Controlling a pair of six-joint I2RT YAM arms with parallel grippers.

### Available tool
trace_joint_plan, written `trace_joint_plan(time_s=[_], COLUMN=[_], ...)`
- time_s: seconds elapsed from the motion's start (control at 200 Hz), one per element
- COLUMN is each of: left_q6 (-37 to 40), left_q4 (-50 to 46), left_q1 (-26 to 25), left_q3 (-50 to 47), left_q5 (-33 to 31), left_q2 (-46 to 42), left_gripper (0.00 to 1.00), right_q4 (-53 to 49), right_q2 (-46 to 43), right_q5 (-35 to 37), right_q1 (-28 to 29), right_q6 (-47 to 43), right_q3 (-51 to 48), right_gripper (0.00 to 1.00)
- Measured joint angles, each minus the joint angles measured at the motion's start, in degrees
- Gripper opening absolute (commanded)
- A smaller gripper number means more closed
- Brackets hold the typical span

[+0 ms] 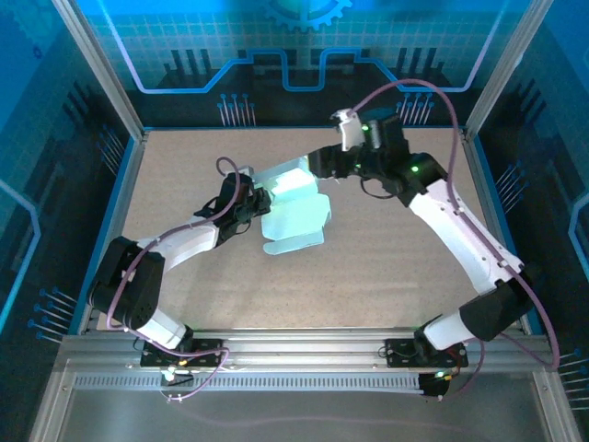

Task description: Fold the paper box

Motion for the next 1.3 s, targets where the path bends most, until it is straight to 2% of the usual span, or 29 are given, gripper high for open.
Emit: trace_joint_plan(time_s=[0.14, 0.3, 0.38, 0.52, 0.71, 0.865, 1.096, 1.301], left_q6=[2.01, 1.95, 1.95, 1.97, 1.95, 1.64, 1.27, 0.42], left_q4=[-2.86, -6.16, -7.74, -10.23, -11.08, -11.39, -11.82, -12.04], left_q1=[0.20, 1.44, 1.95, 2.10, 2.10, 2.14, 2.14, 2.21], left_q3=[2.82, 5.14, 5.60, 6.25, 6.97, 7.08, 7.67, 7.72], left_q5=[5.42, 10.67, 12.20, 14.27, 15.61, 15.56, 15.58, 15.58], left_q2=[0.00, 0.00, 0.00, 0.24, 0.37, 0.52, 2.38, 2.51], left_gripper=[0.00, 0.00, 0.00, 0.00, 0.00, 0.00, 0.00, 0.00], right_q4=[0.81, 2.38, 1.33, -2.84, -6.71, -9.31, -10.36, -8.15], right_q2=[-0.13, -0.07, 0.44, 3.76, 9.40, 11.89, 12.33, 10.29], right_q5=[-11.74, -27.02, -31.63, -36.76, -37.99, -37.79, -34.18, -32.00], right_q1=[-8.48, -15.41, -16.85, -16.09, -13.90, -10.34, -5.75, -5.81], right_q6=[-6.29, -13.86, -17.79, -24.68, -29.62, -31.93, -32.52, -30.80], right_q3=[-4.83, -9.29, -9.35, -5.46, -0.74, 1.38, 1.62, -0.35], right_gripper=[0.64, 0.65, 0.64, 0.64, 0.63, 0.59, 0.57, 0.56])
